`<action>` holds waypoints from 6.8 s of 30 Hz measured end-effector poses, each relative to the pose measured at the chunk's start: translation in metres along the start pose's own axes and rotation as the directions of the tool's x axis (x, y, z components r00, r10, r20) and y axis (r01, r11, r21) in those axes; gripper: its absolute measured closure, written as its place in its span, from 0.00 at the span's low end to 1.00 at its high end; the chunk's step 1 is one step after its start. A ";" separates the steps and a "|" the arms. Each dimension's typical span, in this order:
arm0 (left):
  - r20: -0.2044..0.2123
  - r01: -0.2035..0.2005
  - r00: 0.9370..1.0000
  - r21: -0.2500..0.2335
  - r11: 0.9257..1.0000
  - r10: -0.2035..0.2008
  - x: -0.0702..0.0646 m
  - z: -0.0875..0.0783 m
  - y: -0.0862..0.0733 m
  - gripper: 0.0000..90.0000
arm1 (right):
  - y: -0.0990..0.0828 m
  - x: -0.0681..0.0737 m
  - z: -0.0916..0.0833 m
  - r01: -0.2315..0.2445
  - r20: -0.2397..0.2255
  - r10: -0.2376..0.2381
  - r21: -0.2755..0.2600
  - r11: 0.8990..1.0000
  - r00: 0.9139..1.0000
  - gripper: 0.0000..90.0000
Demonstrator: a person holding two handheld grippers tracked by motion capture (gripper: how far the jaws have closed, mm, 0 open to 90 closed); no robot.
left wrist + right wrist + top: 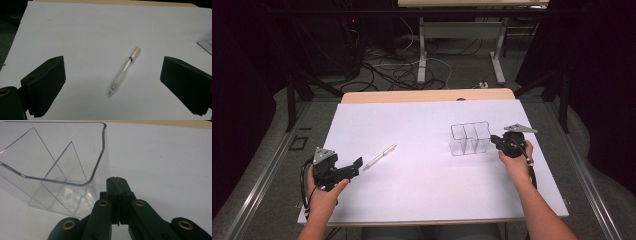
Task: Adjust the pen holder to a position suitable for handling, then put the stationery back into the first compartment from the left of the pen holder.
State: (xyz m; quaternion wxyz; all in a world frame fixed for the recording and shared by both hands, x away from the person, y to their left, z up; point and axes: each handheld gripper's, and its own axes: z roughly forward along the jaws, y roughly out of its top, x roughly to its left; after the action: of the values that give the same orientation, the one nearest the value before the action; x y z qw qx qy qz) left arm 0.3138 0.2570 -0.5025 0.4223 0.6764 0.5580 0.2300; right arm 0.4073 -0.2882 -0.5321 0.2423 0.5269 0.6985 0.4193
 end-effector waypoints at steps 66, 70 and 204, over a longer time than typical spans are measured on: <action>0.002 0.001 1.000 0.001 1.000 -0.001 0.002 -0.001 -0.001 0.07 | 0.026 0.101 0.041 0.146 -0.139 -0.139 0.041 0.988 0.980 0.99; 0.001 -0.002 1.000 0.006 1.000 0.002 0.002 -0.001 -0.001 0.07 | 0.025 0.096 0.033 0.142 -0.142 -0.135 0.037 0.989 0.981 0.98; 0.160 -0.341 0.940 0.370 0.864 0.302 -0.024 0.082 0.041 0.59 | -0.027 0.031 -0.028 0.072 -0.057 -0.070 0.030 0.997 0.996 0.17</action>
State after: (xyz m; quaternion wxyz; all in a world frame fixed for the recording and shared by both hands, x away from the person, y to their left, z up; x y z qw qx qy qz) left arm 0.3952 0.2079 -0.5087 0.2605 0.8409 0.4508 0.1479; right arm 0.3609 -0.2706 -0.5363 0.2290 0.4937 0.7299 0.4136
